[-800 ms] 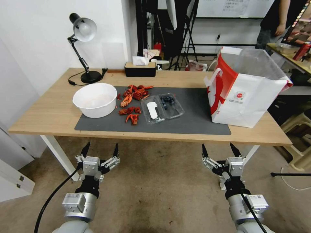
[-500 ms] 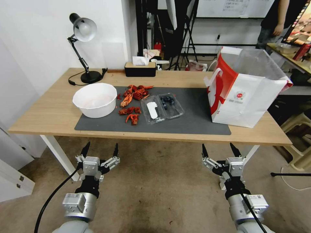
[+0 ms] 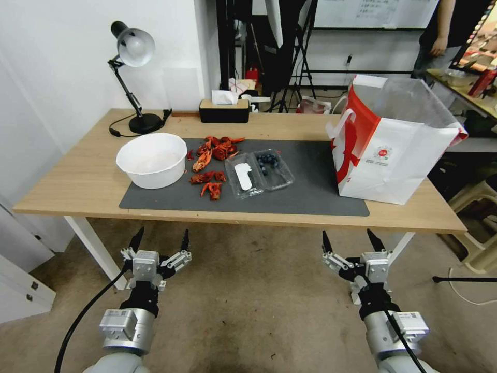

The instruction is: Close the takeout container lid, then place the container into the takeout bag.

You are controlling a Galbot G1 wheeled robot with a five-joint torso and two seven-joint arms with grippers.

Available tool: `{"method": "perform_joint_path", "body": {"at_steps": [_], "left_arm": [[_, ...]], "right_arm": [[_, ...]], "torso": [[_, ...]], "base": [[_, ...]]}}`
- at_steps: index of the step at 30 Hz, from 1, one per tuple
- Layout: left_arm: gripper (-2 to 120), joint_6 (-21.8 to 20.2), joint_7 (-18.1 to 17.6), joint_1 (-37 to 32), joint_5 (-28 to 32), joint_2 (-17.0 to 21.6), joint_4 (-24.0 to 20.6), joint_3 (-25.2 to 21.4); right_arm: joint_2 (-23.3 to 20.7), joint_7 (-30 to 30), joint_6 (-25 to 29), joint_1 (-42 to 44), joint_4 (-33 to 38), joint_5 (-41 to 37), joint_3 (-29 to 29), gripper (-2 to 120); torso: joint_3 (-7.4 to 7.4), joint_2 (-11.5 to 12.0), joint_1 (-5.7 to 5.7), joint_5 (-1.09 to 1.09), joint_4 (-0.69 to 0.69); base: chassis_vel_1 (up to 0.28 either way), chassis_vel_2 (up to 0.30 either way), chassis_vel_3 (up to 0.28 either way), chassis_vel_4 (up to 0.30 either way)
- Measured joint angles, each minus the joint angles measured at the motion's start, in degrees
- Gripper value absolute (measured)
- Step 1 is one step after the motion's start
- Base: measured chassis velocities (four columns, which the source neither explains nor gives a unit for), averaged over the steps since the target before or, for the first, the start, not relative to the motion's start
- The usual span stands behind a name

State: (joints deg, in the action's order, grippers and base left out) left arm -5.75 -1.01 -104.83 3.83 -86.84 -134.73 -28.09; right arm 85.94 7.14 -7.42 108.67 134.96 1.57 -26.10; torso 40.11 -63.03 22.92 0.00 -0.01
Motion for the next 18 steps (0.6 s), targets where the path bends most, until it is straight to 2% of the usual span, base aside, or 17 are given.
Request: {"method": "perform_joint_path", "body": {"at_steps": [1,2,5,10,18], "left_arm": [[100,-2.65,-0.45,-0.79,1.74,-0.43,-1.32,1.59],[100,-2.65,-0.45,-0.79,1.74,-0.43,-1.32,1.59],[100,-8.11,-1.32,-2.45,5.90,-1.45,-3.96,5.29],[100,-8.71,-1.34,-2.54,7.05,-1.71,-3.76,6.23],[100,-7.04,-1.18,-2.23,6.77,-1.53,-2.90,5.59]], "right_arm": [[0.09,1.81,-1.76,1.18,0.88,0.10,1.08,100],[0.09,1.81,-1.76,1.18,0.88,0.10,1.08,100],[0.22,2.96,-2.44,1.62,1.35,0.02,1.42,100],[0.23,3.07,-2.22,1.51,1.36,-0.13,0.99,100],[-0.03,4.41,0.20,0.81,0.71,-1.01,-0.62,100]], "torso": [[-0.01,0.00,-0.01,0.01,-0.01],[-0.01,0.00,-0.01,0.01,-0.01],[0.00,0.00,-0.03,-0.03,0.02],[0.00,0.00,-0.01,-0.02,0.01],[0.00,0.00,-0.01,0.00,0.01]], "base": [[0.000,0.000,0.000,0.000],[0.000,0.000,0.000,0.000],[0.000,0.000,0.000,0.000],[0.000,0.000,0.000,0.000],[0.000,0.000,0.000,0.000]]}}
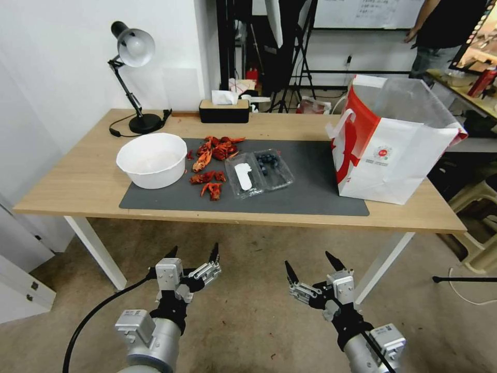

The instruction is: Close the takeout container lid, then place the container into the takeout bag.

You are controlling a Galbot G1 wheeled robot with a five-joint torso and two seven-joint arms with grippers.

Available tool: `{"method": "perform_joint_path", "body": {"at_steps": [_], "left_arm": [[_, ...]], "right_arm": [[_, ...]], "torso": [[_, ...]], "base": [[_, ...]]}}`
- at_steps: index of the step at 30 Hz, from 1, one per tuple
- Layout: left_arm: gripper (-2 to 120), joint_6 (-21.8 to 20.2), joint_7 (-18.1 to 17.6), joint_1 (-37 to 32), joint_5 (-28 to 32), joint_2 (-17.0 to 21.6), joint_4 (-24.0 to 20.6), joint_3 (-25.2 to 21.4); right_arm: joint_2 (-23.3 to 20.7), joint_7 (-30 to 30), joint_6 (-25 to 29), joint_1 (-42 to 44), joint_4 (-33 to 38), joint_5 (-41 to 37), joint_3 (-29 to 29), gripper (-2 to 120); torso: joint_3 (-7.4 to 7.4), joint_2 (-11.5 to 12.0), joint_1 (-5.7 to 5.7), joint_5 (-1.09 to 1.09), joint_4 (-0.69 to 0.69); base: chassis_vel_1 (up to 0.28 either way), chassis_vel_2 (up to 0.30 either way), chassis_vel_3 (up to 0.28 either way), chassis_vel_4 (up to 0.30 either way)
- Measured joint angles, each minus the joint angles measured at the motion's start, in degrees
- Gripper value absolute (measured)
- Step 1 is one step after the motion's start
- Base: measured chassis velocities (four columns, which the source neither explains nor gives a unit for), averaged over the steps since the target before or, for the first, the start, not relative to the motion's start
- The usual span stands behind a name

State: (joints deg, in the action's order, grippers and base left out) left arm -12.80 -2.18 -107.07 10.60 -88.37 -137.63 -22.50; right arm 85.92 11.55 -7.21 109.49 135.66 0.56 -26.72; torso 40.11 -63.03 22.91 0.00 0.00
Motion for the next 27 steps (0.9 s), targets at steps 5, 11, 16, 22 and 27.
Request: {"method": "perform_joint_path", "body": {"at_steps": [5,11,16,22,27], "left_arm": [[100,0.91,0.09,0.27,-0.72,0.04,0.95,-0.10],[100,1.78,0.23,0.94,-1.07,1.00,2.04,-0.16],[100,1.83,0.32,1.63,-0.65,2.05,2.60,-0.01],[100,3.47,0.42,1.61,-0.09,2.39,2.90,-0.04],[100,4.62,0.62,1.54,0.02,2.20,3.20,-0.48]], "right_arm": [[-0.18,2.15,2.78,-0.44,-0.93,-1.53,-0.85,100],[-0.76,4.76,6.42,-1.15,-1.52,-3.99,-2.83,100],[-1.14,5.53,7.14,-1.91,-1.52,-5.37,-3.89,100],[-3.43,5.58,6.99,-5.05,-2.43,-8.97,-4.34,100],[-7.15,3.18,5.65,-10.52,-4.95,-13.33,-3.59,100]], "torso": [[0.00,0.00,0.00,0.00,0.00],[0.00,0.00,0.01,0.00,0.00],[0.00,0.00,0.01,0.00,0.00],[0.00,0.00,0.01,-0.01,0.00],[0.00,0.00,0.01,0.00,0.00]], "base": [[0.000,0.000,0.000,0.000],[0.000,0.000,0.000,0.000],[0.000,0.000,0.000,0.000],[0.000,0.000,0.000,0.000],[0.000,0.000,0.000,0.000]]}}
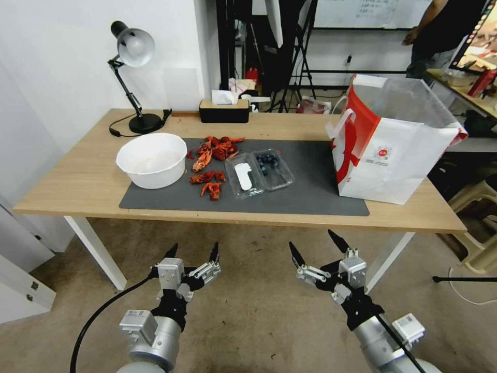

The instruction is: Close the takeout container lid, then place the container into the takeout bag.

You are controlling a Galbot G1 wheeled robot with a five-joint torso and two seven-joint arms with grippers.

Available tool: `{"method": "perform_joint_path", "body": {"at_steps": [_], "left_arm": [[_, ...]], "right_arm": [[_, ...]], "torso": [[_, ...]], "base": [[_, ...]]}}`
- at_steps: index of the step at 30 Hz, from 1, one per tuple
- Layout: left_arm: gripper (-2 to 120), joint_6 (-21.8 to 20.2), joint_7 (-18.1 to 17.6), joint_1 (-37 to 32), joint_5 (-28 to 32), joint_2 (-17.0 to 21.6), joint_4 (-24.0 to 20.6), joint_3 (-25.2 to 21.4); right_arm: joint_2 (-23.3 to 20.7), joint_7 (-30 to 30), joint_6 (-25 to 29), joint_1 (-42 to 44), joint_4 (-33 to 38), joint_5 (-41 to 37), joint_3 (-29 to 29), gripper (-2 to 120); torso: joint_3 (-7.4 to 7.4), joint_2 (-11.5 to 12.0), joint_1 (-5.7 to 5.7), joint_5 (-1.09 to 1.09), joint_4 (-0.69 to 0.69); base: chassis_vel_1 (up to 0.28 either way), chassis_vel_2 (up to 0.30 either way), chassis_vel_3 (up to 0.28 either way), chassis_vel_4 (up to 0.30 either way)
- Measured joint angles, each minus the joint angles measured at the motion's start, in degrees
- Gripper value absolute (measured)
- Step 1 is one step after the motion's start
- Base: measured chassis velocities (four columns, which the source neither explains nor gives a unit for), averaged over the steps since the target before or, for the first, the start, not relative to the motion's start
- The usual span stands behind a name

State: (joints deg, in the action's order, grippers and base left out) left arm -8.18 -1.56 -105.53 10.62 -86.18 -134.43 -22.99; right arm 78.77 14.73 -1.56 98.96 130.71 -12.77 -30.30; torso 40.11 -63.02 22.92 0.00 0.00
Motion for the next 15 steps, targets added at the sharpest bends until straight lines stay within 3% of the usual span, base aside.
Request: {"method": "perform_joint_path", "body": {"at_steps": [15], "left_arm": [[100,1.26,0.27,0.02,-0.23,-1.33,1.31,-0.51]], "right_arm": [[-12.03,-9.73,-8.37,-21.81,-11.09,-13.41,6.68,100]], "torso": [[0.00,0.00,0.01,0.00,-0.01]], "base": [[0.000,0.000,0.000,0.000]]}}
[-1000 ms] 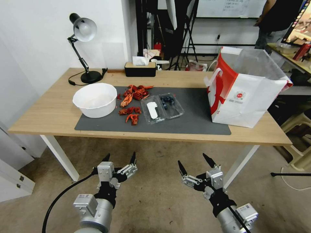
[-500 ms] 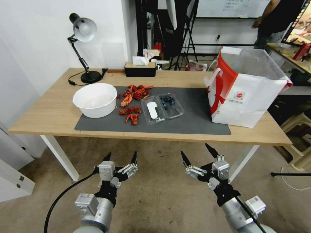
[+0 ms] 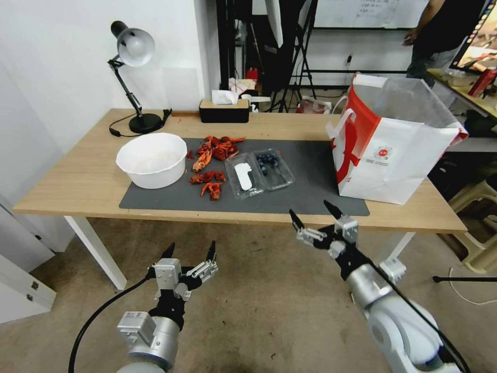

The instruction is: Close the takeout container lid, then place the container into the takeout bag.

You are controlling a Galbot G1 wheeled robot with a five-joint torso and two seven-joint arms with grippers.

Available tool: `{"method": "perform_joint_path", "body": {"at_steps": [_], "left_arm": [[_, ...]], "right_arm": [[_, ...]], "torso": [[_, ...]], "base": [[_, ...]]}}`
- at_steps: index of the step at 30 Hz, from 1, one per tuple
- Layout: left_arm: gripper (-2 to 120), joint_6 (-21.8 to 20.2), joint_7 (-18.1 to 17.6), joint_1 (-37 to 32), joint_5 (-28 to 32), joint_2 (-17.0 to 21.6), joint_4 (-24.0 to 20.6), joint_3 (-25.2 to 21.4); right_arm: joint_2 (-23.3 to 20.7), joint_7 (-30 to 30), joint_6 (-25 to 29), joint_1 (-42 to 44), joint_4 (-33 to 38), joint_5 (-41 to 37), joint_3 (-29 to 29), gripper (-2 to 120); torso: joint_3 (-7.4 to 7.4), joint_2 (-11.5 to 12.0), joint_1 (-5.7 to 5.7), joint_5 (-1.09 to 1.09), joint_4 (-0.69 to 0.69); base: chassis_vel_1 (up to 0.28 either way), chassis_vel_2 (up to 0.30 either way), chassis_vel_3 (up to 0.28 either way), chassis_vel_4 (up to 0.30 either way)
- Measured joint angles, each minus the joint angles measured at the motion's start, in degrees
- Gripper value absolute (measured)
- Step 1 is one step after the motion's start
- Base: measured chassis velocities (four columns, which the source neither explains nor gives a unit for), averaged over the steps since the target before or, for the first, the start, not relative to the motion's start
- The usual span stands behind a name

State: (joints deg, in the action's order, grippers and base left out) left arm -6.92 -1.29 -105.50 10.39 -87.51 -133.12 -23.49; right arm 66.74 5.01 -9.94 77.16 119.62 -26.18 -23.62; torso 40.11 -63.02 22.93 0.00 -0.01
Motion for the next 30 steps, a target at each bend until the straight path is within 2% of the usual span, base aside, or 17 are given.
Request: {"method": "perform_joint_path", "body": {"at_steps": [3,4,7,8,11,13,15,17,18,22,27,30], "left_arm": [[100,0.01,0.02,0.28,-0.05,-0.33,0.62,-0.25],[100,0.01,0.02,0.28,-0.05,-0.33,0.62,-0.25],[100,0.06,0.03,0.47,-0.07,-0.61,1.21,-0.49],[100,0.06,0.03,0.47,-0.07,-0.61,1.21,-0.49],[100,0.16,0.06,0.47,-0.14,-1.03,1.63,-0.68],[100,0.20,0.07,0.42,-0.19,-1.11,1.69,-0.69],[100,0.35,0.12,0.28,-0.33,-1.20,1.92,-0.77],[100,0.37,0.12,0.28,-0.33,-1.19,1.98,-0.82],[100,0.41,0.12,0.29,-0.34,-1.19,2.17,-0.95],[100,0.71,0.12,0.31,-0.34,-1.30,2.58,-1.05],[100,0.83,0.16,0.14,-0.38,-1.42,2.60,-0.97],[100,0.81,0.20,0.19,-0.44,-1.34,2.62,-0.96]], "right_arm": [[-1.46,-4.20,-3.97,-7.22,-2.25,-4.19,3.55,100],[-1.46,-4.20,-3.97,-7.22,-2.25,-4.19,3.55,100],[-2.66,-9.29,-10.12,-15.56,-4.47,-8.15,7.50,100],[-2.66,-9.29,-10.12,-15.56,-4.47,-8.15,7.50,100],[-3.35,-15.88,-18.35,-22.93,-6.76,-10.50,11.62,100],[-3.40,-17.37,-19.94,-24.41,-7.25,-10.84,12.44,100],[-3.36,-22.49,-26.26,-30.55,-8.93,-12.85,15.38,100],[-3.29,-23.44,-27.24,-31.58,-9.22,-13.48,15.89,100],[-3.05,-27.13,-30.42,-34.76,-10.08,-15.66,17.41,100],[-2.68,-31.67,-32.60,-38.87,-12.63,-17.62,20.43,100],[-2.83,-33.52,-32.68,-41.55,-15.59,-19.36,22.66,100],[-3.95,-36.97,-32.62,-43.77,-17.20,-24.38,26.01,100]], "torso": [[0.00,0.00,0.00,0.00,0.01],[0.00,0.00,0.00,0.00,0.01],[0.01,0.00,0.00,0.00,0.01],[0.01,0.00,0.00,0.00,0.01],[0.01,0.00,0.00,0.00,0.00],[0.01,0.01,0.00,-0.02,0.00],[0.00,0.00,0.00,0.01,0.00],[0.01,0.00,0.00,0.00,0.01],[0.00,0.00,0.00,0.03,0.02],[0.01,0.01,0.00,-0.01,0.01],[0.00,0.00,0.00,0.00,0.00],[0.00,0.00,-0.01,0.00,0.00]], "base": [[0.000,0.000,0.000,0.000],[0.000,0.000,0.000,0.000],[0.000,0.000,0.000,0.000],[0.000,0.000,0.000,0.000],[0.000,0.000,0.000,0.000],[0.000,0.000,0.000,0.000],[0.000,0.000,0.000,0.000],[0.000,0.000,0.000,0.000],[0.000,0.000,0.000,0.000],[0.000,0.000,0.000,0.000],[0.000,0.000,0.000,0.000],[0.000,0.000,0.000,0.000]]}}
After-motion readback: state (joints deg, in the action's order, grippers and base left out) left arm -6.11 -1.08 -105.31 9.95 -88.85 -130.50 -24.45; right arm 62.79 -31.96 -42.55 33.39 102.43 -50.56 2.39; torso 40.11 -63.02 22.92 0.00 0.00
